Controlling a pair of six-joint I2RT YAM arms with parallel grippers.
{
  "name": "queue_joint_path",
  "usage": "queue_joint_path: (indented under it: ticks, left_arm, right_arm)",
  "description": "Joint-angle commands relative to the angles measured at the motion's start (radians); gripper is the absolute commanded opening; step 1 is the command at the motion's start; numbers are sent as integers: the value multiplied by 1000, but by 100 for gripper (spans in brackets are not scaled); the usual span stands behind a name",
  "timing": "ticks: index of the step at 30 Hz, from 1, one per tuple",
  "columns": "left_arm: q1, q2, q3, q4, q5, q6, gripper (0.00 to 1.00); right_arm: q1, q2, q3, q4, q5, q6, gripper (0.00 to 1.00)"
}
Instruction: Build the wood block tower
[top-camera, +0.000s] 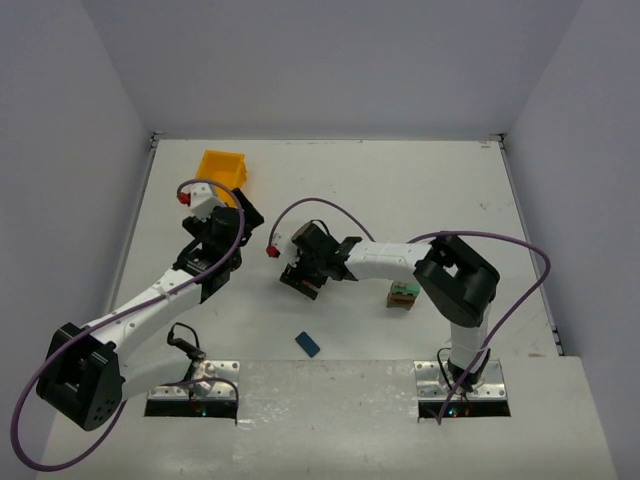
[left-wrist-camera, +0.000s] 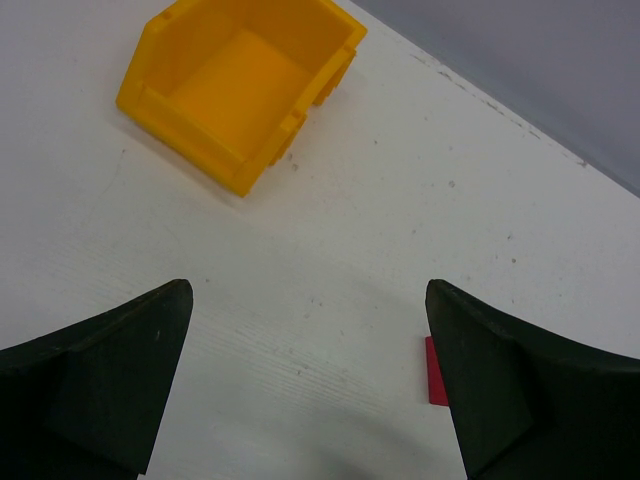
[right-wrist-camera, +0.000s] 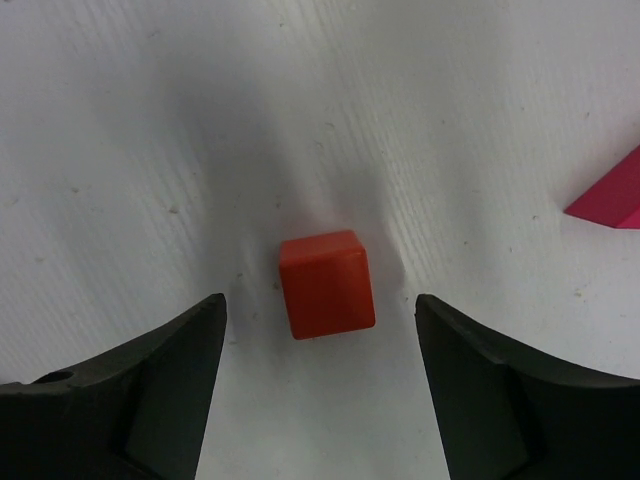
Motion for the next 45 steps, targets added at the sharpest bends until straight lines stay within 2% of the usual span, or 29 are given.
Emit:
queue_joint_path:
  ticks: [1,4,11,16,19,28,32,35,37,40,45]
  left_arm:
    - [11,-6,3,35,-14,-16,100]
    - [11,-11,0,37,-13,-16,100]
    - [11,-10,-1,40,-8,-16,100]
    - [11,-7,0,41,-8,-14,100]
    - [11,-4,0,45,-4,-11,100]
    - [11,6,6,47,4,-5,100]
    - [11,-1,9,30,-24,-20,100]
    - [11,-8,11,17,-41,-33,100]
    - [11,-4,9,17,-55,-34,100]
    - [11,6,18,-5,-90,-49,100]
    - [11,38,56,-73,-182,-71,100]
  right_arm:
    - [-2,5,48,20,31,24,68]
    - [-1,7,48,24,22,27,61]
    - [-2,15,57,30,16,24,62]
    - [-1,19,69,23,16,23,54]
    - [-2,16,71,27,-22,11,38]
    - [-3,-6,101,58,-71,-32,6]
    - [-19,-61,132,69,-34,-43,5]
    - [-66,-107,235,20,-3,-91,5]
    - [-107,-138,336,-36,-34,-70,5]
    - [-234,-173,441,-92,-113,-33,5]
    - [-424,-254,508,-142,-112,-74,5]
